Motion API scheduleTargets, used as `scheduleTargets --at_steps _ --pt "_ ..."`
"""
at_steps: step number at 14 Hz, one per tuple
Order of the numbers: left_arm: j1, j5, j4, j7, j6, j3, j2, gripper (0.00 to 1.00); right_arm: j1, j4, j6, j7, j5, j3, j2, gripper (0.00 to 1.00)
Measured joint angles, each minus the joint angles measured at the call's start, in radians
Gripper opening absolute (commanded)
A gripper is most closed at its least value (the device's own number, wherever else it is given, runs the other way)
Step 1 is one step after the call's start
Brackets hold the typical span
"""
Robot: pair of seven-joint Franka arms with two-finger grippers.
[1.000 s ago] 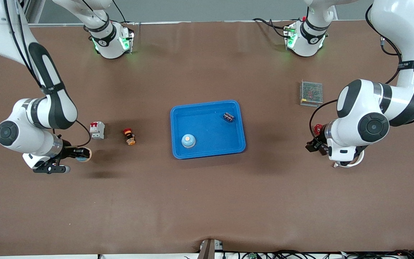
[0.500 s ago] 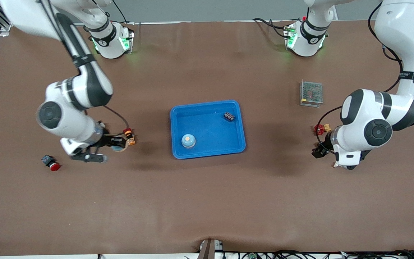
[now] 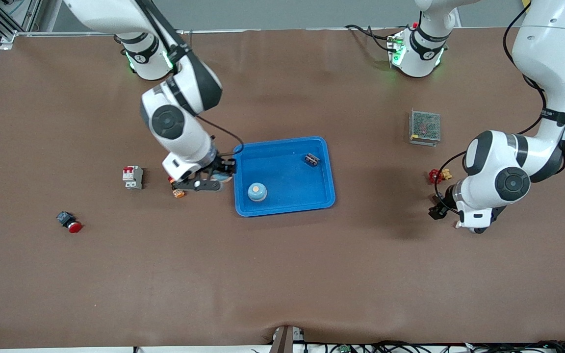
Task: Place electrolytic capacitor and blue bell in tray
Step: 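Place the second bell beside the first in the tray with the right gripper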
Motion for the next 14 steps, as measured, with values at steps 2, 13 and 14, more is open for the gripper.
scheduleTargets --at_steps 2,13,14 --pt "0.005 0.059 -0.007 0.0 0.015 0.0 0.023 0.85 0.051 -0.005 0.03 0.078 -0.019 -0.001 0.011 0.0" --pt "0.024 0.127 -0.019 0.0 0.051 0.0 0.081 0.6 0.138 -0.018 0.148 0.286 -0.156 -0.006 0.132 0.0" --pt "0.025 0.128 -0.021 0.0 0.059 0.0 0.084 0.55 0.143 -0.018 0.155 0.296 -0.156 -0.006 0.136 0.0"
